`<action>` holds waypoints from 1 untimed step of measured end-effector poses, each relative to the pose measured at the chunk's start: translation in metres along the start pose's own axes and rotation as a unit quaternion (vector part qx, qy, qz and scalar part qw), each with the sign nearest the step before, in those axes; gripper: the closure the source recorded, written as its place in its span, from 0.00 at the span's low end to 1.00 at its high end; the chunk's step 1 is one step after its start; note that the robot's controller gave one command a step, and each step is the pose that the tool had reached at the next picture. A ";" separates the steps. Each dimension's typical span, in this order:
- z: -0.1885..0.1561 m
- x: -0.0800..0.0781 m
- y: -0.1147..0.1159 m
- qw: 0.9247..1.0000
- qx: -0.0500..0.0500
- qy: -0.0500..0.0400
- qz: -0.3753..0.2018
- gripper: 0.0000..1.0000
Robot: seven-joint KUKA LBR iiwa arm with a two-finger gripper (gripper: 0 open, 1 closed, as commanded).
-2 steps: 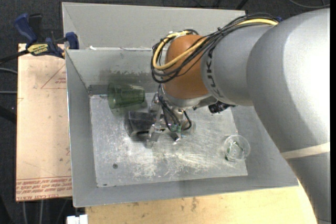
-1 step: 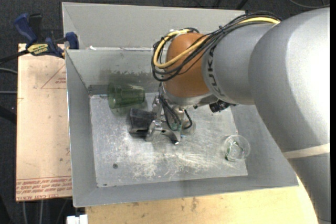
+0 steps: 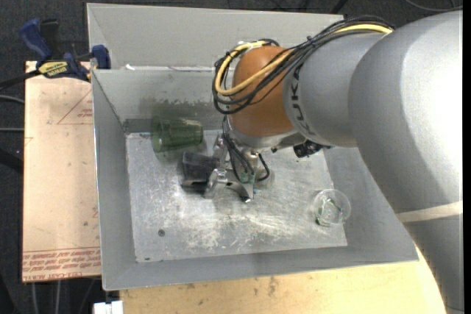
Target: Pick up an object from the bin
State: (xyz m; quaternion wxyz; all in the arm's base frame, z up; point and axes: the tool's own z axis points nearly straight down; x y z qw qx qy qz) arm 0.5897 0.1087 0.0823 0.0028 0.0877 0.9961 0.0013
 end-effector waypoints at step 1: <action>-0.004 0.002 -0.001 1.000 0.001 0.003 0.000 1.00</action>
Offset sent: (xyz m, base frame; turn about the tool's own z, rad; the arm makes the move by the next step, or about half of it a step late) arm -0.0001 0.0001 0.0753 0.0000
